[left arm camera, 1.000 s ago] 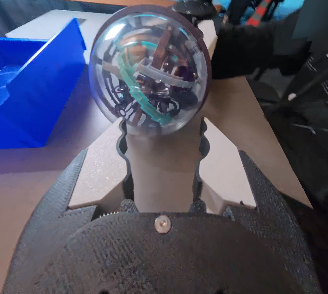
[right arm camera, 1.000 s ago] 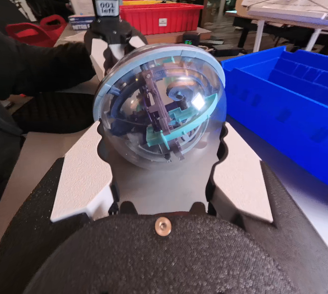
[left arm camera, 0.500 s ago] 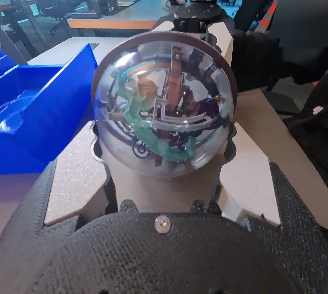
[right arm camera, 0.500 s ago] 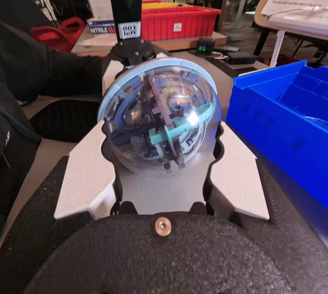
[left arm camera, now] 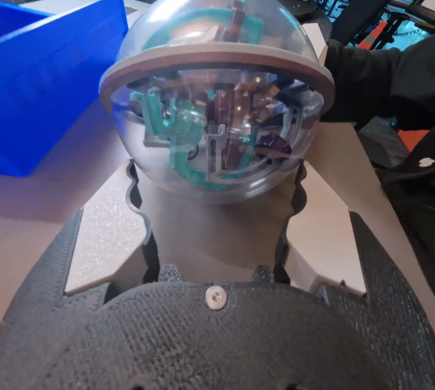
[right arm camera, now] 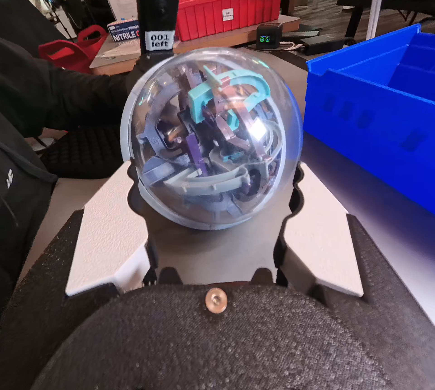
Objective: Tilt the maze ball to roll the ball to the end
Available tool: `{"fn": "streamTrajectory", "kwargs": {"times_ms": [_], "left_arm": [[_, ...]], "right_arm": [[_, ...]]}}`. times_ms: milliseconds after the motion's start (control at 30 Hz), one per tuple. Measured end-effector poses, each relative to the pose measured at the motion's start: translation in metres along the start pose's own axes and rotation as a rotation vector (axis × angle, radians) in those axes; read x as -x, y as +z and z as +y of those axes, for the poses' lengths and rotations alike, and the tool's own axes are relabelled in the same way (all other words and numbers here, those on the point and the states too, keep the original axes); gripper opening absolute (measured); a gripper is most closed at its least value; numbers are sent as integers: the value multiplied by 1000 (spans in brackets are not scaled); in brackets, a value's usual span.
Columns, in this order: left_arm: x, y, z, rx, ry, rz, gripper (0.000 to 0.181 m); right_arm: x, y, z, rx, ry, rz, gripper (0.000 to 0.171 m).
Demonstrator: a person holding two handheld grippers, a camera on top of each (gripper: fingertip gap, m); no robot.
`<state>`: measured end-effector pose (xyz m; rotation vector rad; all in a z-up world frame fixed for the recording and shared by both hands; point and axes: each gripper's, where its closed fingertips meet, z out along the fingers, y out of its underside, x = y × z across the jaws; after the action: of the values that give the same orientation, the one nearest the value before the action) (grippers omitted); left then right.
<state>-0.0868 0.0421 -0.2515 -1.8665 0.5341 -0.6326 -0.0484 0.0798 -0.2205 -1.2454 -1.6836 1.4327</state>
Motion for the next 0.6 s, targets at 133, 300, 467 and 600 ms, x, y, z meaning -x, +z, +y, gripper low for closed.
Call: {"fn": "streamTrajectory", "kwargs": {"times_ms": [133,300,467,600], "left_arm": [[-4,7,4,23,-158,48,131],[-11,10,14,64,-231,90,125],[12,-11,-7,-12,74,-144,141],[5,-15,-31,-76,306,-213,139]], "right_arm": [[-5,-3,-8,-3,95,-7,129],[-5,-7,-13,102,171,-24,127],[-8,-4,-14,207,193,-29,126],[-10,4,-18,259,209,-46,126]]}}
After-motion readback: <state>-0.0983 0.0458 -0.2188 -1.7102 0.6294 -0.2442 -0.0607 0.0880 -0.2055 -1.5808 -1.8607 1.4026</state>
